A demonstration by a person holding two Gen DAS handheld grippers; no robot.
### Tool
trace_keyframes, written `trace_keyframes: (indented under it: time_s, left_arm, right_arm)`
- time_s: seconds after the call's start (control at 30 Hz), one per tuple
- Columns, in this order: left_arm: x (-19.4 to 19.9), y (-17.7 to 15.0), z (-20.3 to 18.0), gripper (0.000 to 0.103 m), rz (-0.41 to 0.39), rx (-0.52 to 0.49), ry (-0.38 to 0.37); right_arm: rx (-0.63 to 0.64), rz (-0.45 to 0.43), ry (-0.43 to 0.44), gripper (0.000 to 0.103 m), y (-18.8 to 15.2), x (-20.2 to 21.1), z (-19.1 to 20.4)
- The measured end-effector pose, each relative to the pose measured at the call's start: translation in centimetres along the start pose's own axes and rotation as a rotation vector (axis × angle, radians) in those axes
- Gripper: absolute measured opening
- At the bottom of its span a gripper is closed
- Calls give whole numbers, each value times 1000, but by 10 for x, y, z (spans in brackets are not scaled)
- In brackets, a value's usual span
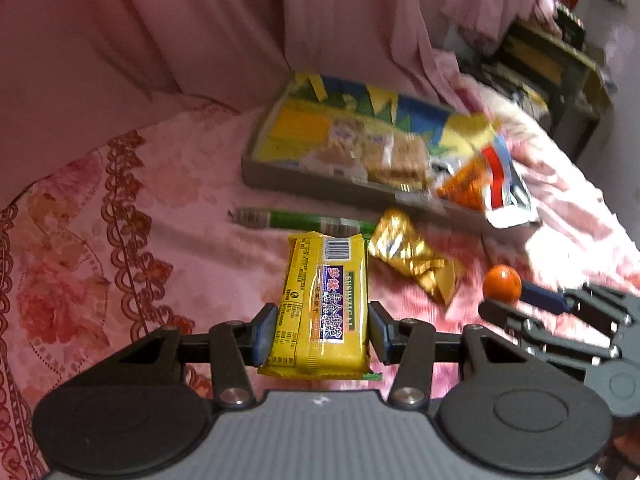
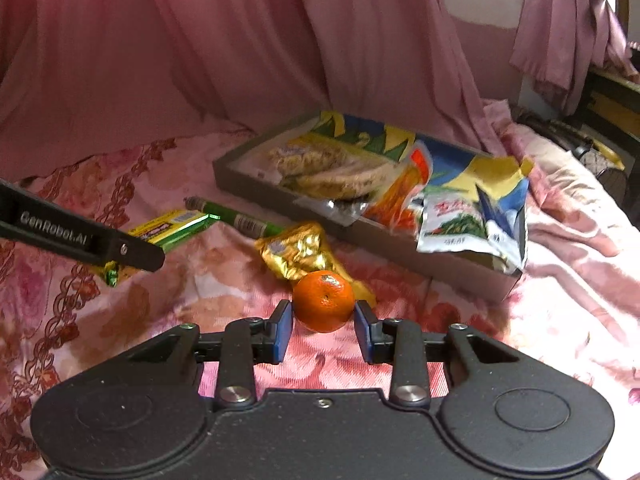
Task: Organize snacks
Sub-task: 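Carry the candy bar over the tray with the left tool while the right tool carries the orange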
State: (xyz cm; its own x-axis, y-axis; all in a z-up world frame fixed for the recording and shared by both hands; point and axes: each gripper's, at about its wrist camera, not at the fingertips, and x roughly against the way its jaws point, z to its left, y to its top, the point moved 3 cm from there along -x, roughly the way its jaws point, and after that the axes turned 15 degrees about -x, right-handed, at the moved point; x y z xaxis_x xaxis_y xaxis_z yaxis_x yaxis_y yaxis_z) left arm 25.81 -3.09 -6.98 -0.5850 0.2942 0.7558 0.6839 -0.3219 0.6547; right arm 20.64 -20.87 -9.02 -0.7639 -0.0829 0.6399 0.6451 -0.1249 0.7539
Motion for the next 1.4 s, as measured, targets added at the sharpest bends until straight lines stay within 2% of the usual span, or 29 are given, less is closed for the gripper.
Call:
trace_keyframes:
  time_s: [0.2, 0.37, 0.6, 0.7, 0.87, 1.07, 1.4]
  left_arm:
    - [3, 13, 7, 52, -89, 40, 39]
    - [-9, 41, 16, 52, -167, 58, 43]
    - [-34, 84, 32, 52, -257, 61, 53]
    - [-48, 98, 35, 52, -277, 32, 44]
    - [-73, 104, 40, 52, -266, -11, 19]
    - [-97, 106, 48, 52, -225, 18, -8]
    - [-107, 106, 51, 52, -200, 28, -9]
  right_arm:
    - [2, -54, 10, 35, 6, 5, 5]
    - [2, -111, 34, 35, 21, 1, 13]
    - [-84, -205, 42, 36, 57, -21, 13]
    - [-105, -223, 45, 36, 71, -37, 13]
    - [-86, -227, 9, 35, 84, -70, 15]
    - [-82, -220, -1, 35, 92, -96, 14]
    - [-95, -198, 8, 36, 90, -121, 15]
